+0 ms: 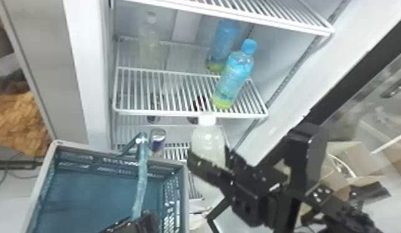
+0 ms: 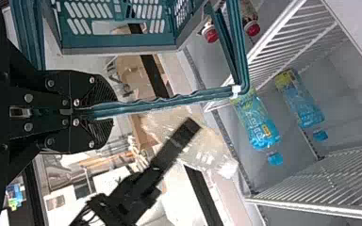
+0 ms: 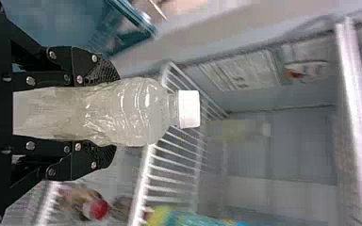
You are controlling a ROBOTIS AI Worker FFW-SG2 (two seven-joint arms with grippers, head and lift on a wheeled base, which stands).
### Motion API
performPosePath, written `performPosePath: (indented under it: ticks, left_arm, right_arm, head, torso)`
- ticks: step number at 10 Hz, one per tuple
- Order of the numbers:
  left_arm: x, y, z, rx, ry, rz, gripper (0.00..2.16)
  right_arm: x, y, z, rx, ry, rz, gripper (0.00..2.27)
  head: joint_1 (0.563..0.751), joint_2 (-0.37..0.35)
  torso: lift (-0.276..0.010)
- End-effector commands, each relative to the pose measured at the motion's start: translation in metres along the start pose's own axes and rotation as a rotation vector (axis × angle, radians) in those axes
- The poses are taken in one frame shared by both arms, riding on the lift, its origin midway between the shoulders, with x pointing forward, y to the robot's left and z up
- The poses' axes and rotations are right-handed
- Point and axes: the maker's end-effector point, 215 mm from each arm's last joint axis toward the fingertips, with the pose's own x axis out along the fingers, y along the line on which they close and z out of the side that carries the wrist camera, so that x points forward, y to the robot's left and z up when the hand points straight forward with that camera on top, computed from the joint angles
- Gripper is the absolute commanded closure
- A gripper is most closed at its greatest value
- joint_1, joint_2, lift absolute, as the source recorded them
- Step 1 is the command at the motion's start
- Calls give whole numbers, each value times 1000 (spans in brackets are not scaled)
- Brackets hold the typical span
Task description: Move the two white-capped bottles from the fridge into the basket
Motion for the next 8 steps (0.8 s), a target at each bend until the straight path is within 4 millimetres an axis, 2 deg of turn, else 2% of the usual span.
performPosePath:
  ticks: [1,2,4,5,7,8]
  left_arm:
    - [0,0,0,0,-1,1,1194]
    - [0,1,0,-2,0,2,1194]
    - [0,0,0,0,0,-1,1194]
    - [-1,1,0,-2,-2,3,1194]
    - [-1,3,1,-5,-7,7,1194]
    - [-1,3,1,-5,-7,9,1194]
  right_arm:
    - [-1,17,-28,42,93,54,1030]
    - [4,19,-44,63,143,66,1030]
    - [21,49,-76,137,229,200,1030]
    - [27,60,-83,163,239,247,1030]
    - [45,74,-78,178,211,319,923]
    - [48,75,-73,170,197,324,740]
  head:
    - [695,-332]
    - [695,-325]
    - [695,-313]
    - [695,-285]
    - [695,-209]
    - [695,-190]
  torso:
    - [0]
    - [0]
    - [0]
    - [0]
    - [0]
    - [0]
